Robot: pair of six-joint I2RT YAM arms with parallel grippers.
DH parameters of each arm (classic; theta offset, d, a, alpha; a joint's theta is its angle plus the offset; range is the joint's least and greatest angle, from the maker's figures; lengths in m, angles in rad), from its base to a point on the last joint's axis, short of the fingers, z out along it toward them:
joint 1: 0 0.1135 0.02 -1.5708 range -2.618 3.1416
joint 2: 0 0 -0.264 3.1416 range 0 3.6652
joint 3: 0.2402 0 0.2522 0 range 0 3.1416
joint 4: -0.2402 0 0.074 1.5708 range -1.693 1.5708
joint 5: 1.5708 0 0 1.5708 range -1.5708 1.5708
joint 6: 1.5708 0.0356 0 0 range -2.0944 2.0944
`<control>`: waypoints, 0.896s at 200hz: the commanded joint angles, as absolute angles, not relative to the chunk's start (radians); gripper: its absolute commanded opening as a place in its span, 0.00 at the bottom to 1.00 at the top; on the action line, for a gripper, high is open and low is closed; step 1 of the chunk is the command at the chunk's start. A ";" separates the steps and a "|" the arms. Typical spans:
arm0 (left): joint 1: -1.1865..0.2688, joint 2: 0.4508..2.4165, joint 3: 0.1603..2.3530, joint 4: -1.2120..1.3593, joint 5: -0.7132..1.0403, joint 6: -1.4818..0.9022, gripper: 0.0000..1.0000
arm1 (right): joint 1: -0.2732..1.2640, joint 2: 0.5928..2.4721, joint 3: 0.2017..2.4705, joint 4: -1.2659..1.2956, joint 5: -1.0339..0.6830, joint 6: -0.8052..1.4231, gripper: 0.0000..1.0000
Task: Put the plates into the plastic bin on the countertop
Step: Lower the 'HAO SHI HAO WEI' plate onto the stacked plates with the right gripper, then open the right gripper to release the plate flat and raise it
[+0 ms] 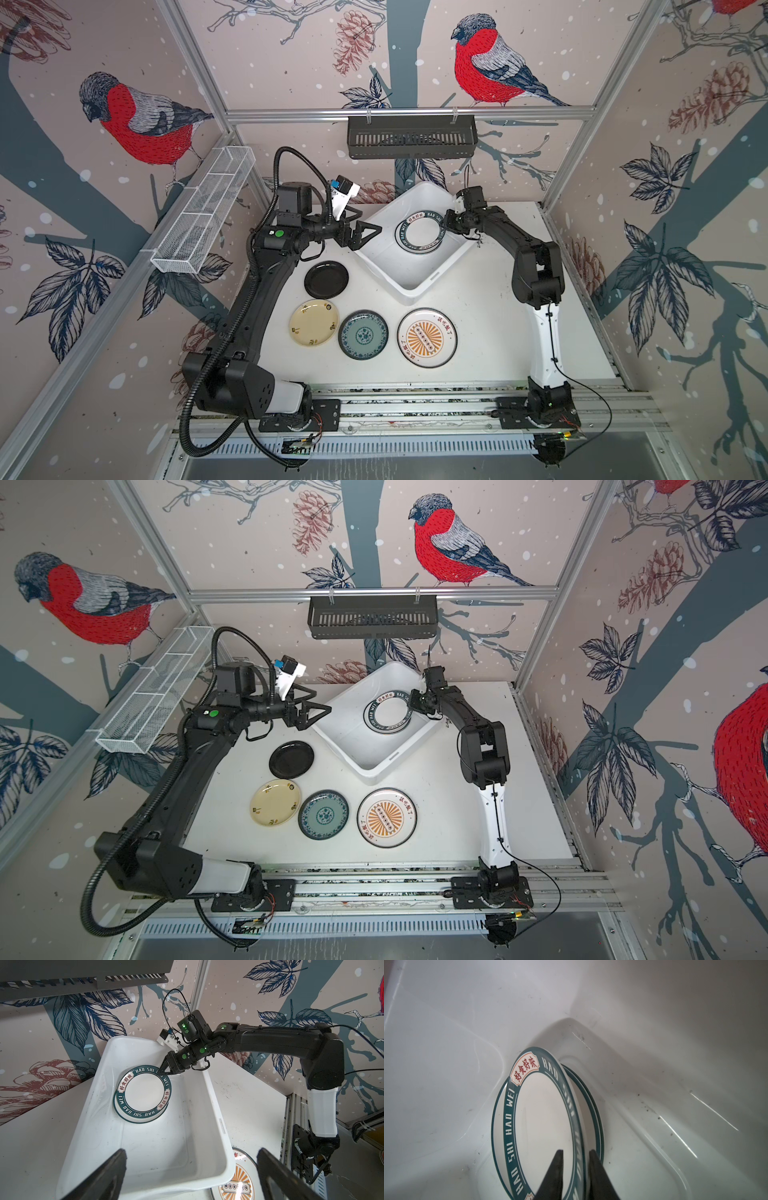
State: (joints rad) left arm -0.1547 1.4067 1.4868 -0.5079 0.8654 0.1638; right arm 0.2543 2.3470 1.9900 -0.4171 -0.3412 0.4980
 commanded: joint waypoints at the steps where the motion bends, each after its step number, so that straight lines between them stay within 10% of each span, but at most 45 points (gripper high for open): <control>1: -0.156 1.401 1.490 -0.507 0.888 0.179 0.97 | 0.253 2.365 2.000 -0.506 -0.315 0.523 0.25; 179: -0.156 1.403 1.487 -0.502 0.894 0.175 0.97 | 0.254 2.372 2.014 -0.532 -0.290 0.514 0.28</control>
State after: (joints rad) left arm -0.1547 1.4067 1.4868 -0.5076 0.8707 0.1635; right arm 0.2554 2.3596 2.0132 -0.4332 -0.3153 0.4908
